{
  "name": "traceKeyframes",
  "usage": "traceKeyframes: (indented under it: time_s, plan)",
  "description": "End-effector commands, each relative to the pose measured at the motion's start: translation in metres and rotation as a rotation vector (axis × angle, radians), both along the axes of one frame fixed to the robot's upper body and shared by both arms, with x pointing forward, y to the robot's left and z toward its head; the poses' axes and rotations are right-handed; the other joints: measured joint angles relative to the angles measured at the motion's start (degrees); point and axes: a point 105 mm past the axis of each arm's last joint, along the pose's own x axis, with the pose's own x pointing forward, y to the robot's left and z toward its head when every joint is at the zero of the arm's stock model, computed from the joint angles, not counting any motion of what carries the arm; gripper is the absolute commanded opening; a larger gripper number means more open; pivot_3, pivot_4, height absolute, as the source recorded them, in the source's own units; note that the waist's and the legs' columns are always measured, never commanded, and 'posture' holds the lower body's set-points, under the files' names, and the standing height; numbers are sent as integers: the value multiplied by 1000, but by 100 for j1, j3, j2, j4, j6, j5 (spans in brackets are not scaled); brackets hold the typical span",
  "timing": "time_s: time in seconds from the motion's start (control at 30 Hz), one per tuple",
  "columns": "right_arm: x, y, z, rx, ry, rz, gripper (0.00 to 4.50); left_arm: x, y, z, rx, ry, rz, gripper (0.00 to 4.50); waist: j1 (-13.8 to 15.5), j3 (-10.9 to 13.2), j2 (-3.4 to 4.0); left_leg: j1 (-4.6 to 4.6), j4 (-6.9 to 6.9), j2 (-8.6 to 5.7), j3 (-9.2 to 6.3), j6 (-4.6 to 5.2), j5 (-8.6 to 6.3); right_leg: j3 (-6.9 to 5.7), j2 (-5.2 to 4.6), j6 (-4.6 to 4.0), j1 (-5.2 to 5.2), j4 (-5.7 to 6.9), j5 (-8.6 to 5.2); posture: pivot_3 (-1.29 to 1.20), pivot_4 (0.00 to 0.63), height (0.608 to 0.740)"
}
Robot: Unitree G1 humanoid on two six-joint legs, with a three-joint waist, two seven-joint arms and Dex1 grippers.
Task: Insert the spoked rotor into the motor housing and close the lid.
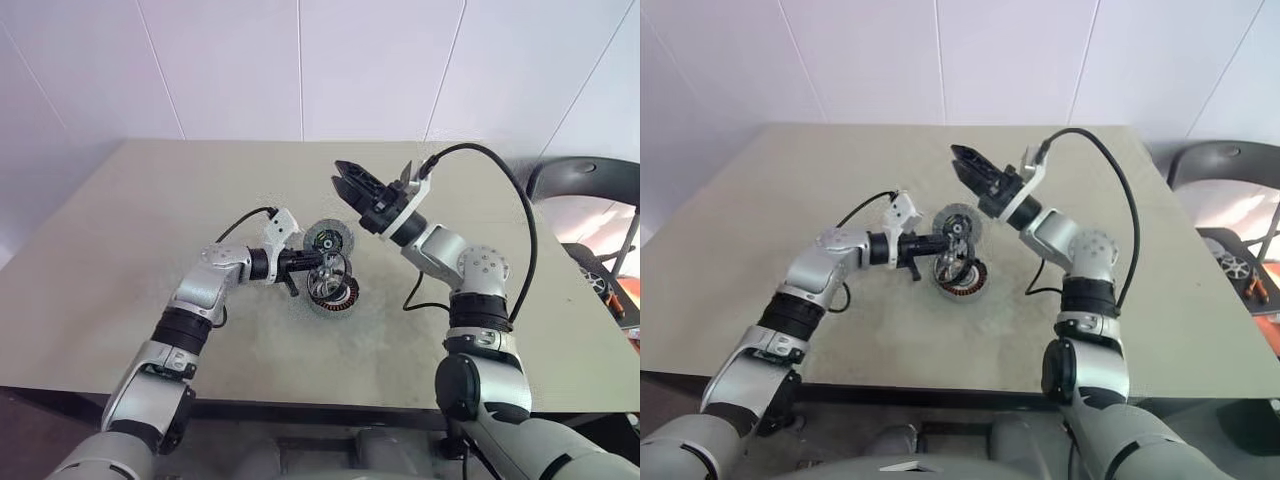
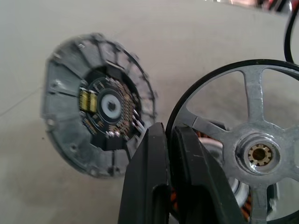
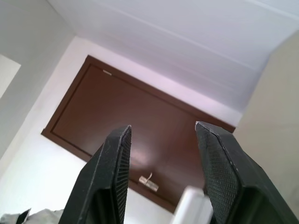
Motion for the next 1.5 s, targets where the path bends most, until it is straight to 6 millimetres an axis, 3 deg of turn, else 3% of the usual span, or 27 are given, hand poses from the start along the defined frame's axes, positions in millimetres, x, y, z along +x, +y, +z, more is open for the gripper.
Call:
traceKeyframes:
  time_s: [0.03, 0.17, 0.37, 0.5, 0.67, 0.87, 1.0, 1.5]
  plan:
    - [7, -10, 23, 9, -65, -83, 2294, 9, -4, 16, 47, -104, -28, 206, 0, 0, 0, 2, 0, 0, 0, 0, 0, 0, 0, 0, 2, 0, 0, 0, 0, 740]
    - [11, -20, 26, -39, -107, -170, 2294, 17, -7, 20, 67, -168, -21, 206, 3, 0, 0, -2, 0, 0, 2, 0, 0, 3, -2, 11, 1, -2, 4, 0, 0, 740]
    - [-1, -24, 18, -377, -331, -277, 2294, 10, -18, 16, 27, -158, -72, 206, 9, 0, 0, -7, -9, -1, 1, 2, -2, 2, -5, 27, -4, -2, -4, 0, 0, 740]
    - [-27, -28, -1, -595, -442, -117, 2294, 1, -19, 12, 30, -142, -122, 206, 10, 1, 0, -6, -6, -2, 3, 4, -3, 3, -6, 26, -4, -1, -5, 0, 0, 740]
    - [-44, -42, -28, -833, -486, 23, 2294, 2, -17, 7, 61, -146, -124, 206, 21, 1, -1, 0, 4, -2, 4, 4, -3, 3, -6, 8, 2, 0, -15, 0, 0, 740]
    - [-70, -43, -55, -996, -537, 199, 2294, 7, -12, 2, 127, -204, -112, 206, 29, 4, -5, 4, 6, -2, 5, 4, -3, 3, -6, 8, 6, -1, -17, 0, 0, 740]
    - [-75, -40, -66, -1038, -540, 242, 2294, 11, -10, -4, 176, -243, -97, 206, 58, 4, -7, 4, 6, -2, 5, 4, -3, 3, -6, 9, 5, -1, -17, 0, 0, 740]
    - [-76, -37, -63, -995, -537, 213, 2294, 13, -19, 1, 113, -217, -111, 206, 164, 4, -7, 4, 10, -2, 6, 4, -3, 3, -6, 9, 7, 0, -16, 0, 0, 740]
